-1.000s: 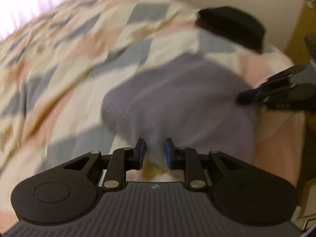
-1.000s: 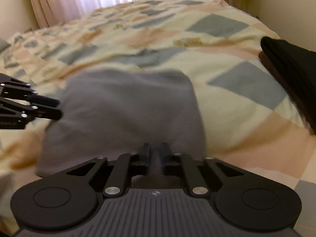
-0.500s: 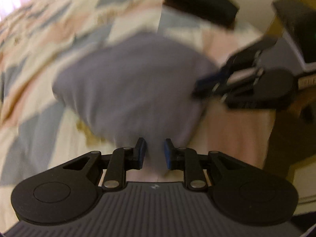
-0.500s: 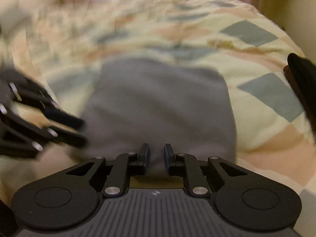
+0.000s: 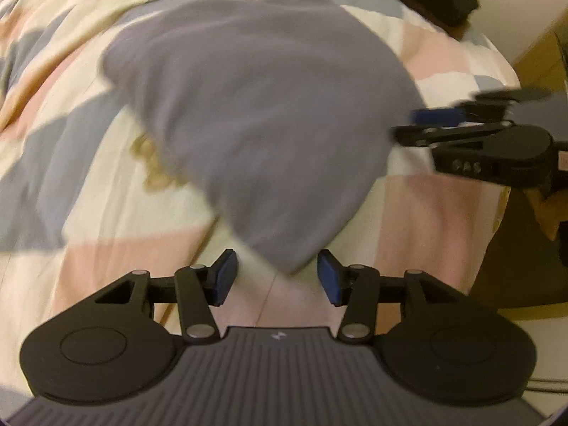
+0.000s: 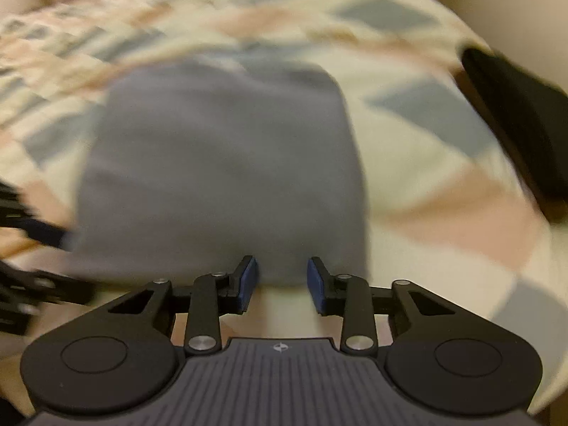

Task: Fold clothes
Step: 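Grasp the folded shirt with the right gripper and set it square, then open both grippers and withdraw them from the folded grey shirt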

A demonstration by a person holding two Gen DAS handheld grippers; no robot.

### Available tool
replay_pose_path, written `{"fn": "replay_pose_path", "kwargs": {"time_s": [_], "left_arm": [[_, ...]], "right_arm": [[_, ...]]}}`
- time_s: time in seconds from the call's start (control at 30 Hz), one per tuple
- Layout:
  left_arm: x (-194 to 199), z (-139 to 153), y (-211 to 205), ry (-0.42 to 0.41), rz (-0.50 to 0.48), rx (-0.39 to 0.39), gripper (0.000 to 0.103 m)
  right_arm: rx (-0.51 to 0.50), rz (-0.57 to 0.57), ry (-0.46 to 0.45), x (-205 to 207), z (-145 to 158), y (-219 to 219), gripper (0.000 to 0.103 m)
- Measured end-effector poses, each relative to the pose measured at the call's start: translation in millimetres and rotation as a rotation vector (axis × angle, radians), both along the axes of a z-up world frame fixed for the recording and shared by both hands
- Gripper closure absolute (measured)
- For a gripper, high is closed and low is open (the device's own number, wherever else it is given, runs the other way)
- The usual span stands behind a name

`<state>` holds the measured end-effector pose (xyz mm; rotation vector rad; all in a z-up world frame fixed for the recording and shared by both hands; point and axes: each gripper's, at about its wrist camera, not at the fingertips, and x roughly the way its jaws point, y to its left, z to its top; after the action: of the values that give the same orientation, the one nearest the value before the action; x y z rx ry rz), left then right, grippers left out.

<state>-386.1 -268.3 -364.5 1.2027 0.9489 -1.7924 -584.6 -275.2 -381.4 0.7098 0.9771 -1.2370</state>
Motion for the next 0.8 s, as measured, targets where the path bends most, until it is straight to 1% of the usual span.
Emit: {"fn": "replay_pose_path", "kwargs": {"time_s": [0.03,0.07,0.1,0.13,0.17,0.2,0.23,0.27,0.3,0.33,0.4,0.43,0.47,0.53,0.6,0.67,0.8], "left_arm": [[6,8,1,-0.014,0.019,-0.002,0.057],[12,18,3,-0.032,0.032,-0.008,0.055],[17,29,5,-0.046,0.047,-0.014,0.049],[22,41,6,-0.055,0.066,-0.019,0.044],[27,55,8,-0.059,0.081,-0.026,0.034],[31,71,10,-0.057,0.092,-0.035,0.028],[35,86,12,-0.06,0.1,-0.049,0.024],[36,101,14,-0.074,0.103,-0.07,0.016],[37,116,16,-0.087,0.106,-0.092,0.007],[39,130,19,-0.101,0.109,-0.115,0.004],[42,158,28,-0.128,0.112,-0.167,0.001],[44,172,32,-0.141,0.114,-0.193,0.001],[45,184,35,-0.155,0.118,-0.214,0.001],[47,200,43,-0.184,0.14,-0.238,0.001],[48,211,50,-0.199,0.17,-0.245,0.001],[47,219,53,-0.209,0.213,-0.247,0.001],[33,229,58,-0.233,0.301,-0.272,0.001]], "right_arm": [[0.007,-0.044,0.055,-1,4,4,0.071],[0.006,-0.082,0.085,-3,12,9,0.071],[-0.004,-0.118,0.06,-4,26,16,0.07],[-0.014,-0.158,0.01,-6,42,23,0.068],[-0.024,-0.198,-0.045,-7,59,30,0.062],[-0.036,-0.236,-0.102,-6,77,38,0.059],[-0.053,-0.265,-0.148,-3,94,46,0.05],[-0.069,-0.29,-0.176,2,110,52,0.038],[-0.082,-0.312,-0.181,9,123,57,0.033],[-0.093,-0.333,-0.177,17,136,62,0.029],[-0.108,-0.355,-0.199,28,156,73,0.027],[-0.112,-0.363,-0.223,33,164,78,0.023],[-0.112,-0.369,-0.248,36,172,79,0.021],[-0.1,-0.365,-0.282,41,184,80,0.021],[-0.096,-0.348,-0.28,43,195,82,0.02],[-0.102,-0.326,-0.267,43,205,84,0.013],[-0.085,-0.288,-0.242,29,215,80,0.008]]}}
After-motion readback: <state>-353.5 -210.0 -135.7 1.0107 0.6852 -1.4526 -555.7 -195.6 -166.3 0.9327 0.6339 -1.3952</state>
